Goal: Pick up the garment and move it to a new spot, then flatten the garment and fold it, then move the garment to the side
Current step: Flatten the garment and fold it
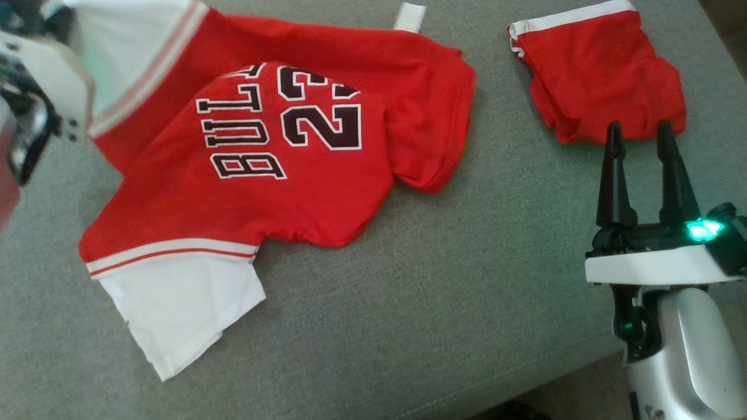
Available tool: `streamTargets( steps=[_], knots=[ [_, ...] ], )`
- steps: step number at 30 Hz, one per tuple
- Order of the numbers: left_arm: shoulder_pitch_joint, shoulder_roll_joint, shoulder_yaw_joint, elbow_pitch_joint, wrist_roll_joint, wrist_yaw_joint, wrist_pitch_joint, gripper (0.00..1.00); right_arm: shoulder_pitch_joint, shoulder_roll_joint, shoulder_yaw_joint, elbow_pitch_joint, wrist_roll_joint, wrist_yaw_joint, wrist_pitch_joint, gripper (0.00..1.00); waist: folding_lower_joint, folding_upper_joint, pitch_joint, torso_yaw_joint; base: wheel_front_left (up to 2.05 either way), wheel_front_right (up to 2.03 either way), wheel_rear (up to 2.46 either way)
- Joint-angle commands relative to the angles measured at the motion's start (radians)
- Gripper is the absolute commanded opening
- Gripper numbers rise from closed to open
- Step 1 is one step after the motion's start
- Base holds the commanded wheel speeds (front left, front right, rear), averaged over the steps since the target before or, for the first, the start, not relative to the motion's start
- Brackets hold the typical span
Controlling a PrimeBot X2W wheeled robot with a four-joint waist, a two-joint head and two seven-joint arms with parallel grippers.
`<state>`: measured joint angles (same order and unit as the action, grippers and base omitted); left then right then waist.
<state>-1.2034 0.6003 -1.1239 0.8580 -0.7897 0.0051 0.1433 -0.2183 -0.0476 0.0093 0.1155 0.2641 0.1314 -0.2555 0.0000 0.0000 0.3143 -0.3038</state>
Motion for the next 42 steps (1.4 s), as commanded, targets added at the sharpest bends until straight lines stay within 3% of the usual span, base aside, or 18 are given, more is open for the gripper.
streamTargets(
  steps=[1,9,14,17,18,19,20,29,34,42],
  knots=[
    [-0.078,0.031,0.054,0.005,0.01,0.021,-0.025,0.0,-0.027,-0.003,0.025,-0.027,0.007,-0.001,-0.006,1.0,0.0,0.0,0.002,0.0,0.0,0.0,0.0],
    [-0.172,0.014,0.109,0.121,0.052,0.187,-0.218,0.0,-0.034,-0.003,0.05,-0.017,0.017,-0.001,-0.006,1.0,0.0,0.0,0.012,-0.007,0.0,0.0,0.0],
    [-0.191,0.014,0.128,0.186,0.05,0.233,-0.271,0.0,-0.035,-0.003,0.059,-0.014,0.017,-0.001,-0.006,1.0,0.0,0.0,0.017,-0.006,0.0,0.0,0.0],
    [-0.189,0.018,0.128,0.222,0.051,0.237,-0.287,0.0,-0.036,-0.003,0.064,-0.013,0.015,-0.001,-0.006,1.0,0.0,0.0,0.019,0.0,0.0,0.0,0.0],
    [-0.189,0.018,0.129,0.232,0.05,0.238,-0.294,0.14,-0.036,-0.003,0.066,-0.013,0.013,-0.001,-0.006,1.0,0.0,0.0,0.019,0.002,0.0,0.0,0.0],
    [-0.188,0.018,0.129,0.241,0.052,0.244,-0.306,0.38,-0.036,-0.003,0.067,-0.012,0.012,-0.001,-0.006,1.0,0.0,0.0,0.018,0.007,0.0,0.0,0.0],
    [-0.185,0.015,0.129,0.248,0.051,0.243,-0.315,1.0,-0.035,-0.003,0.068,-0.012,0.01,-0.001,-0.006,1.0,0.0,0.0,0.018,0.011,0.0,0.0,0.0],
    [-0.15,-0.06,0.117,0.248,0.041,0.188,-0.363,1.0,-0.033,-0.003,0.06,-0.006,-0.011,-0.001,-0.006,1.0,0.0,0.0,-0.007,0.076,0.0,0.0,0.0],
    [-0.059,-0.115,0.183,0.148,-0.01,0.159,-0.403,1.0,-0.019,-0.003,0.048,0.003,-0.033,-0.001,-0.006,1.0,0.0,0.0,-0.053,0.146,0.0,0.0,0.0],
    [0.252,-0.121,0.347,-0.216,0.057,0.247,-0.405,1.0,0.015,-0.003,0.022,0.019,-0.071,-0.001,-0.006,1.0,0.0,0.0,-0.124,0.254,0.0,0.0,0.0]
  ],
)
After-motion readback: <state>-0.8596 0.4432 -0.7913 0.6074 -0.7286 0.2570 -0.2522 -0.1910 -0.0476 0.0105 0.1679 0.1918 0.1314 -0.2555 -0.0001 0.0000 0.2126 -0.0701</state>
